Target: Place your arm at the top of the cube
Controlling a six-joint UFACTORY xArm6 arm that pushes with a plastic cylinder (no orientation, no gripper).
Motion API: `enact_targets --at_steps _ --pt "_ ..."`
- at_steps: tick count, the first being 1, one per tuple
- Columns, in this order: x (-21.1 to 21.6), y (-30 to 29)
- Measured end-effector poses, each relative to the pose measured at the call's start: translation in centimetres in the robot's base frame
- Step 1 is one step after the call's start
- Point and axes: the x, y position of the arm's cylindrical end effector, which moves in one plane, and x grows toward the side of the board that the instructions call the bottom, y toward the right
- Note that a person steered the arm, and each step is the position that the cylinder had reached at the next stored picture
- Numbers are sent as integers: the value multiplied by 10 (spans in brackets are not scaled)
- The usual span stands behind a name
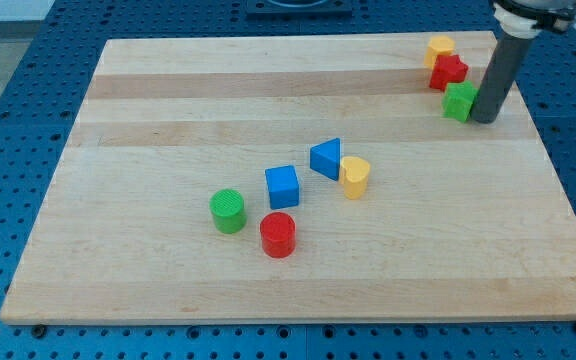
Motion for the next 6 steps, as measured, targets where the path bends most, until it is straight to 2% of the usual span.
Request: enact_targets --at_steps 4,5,6 --pt "0 -8" --pt "27 -19" --pt "17 -92"
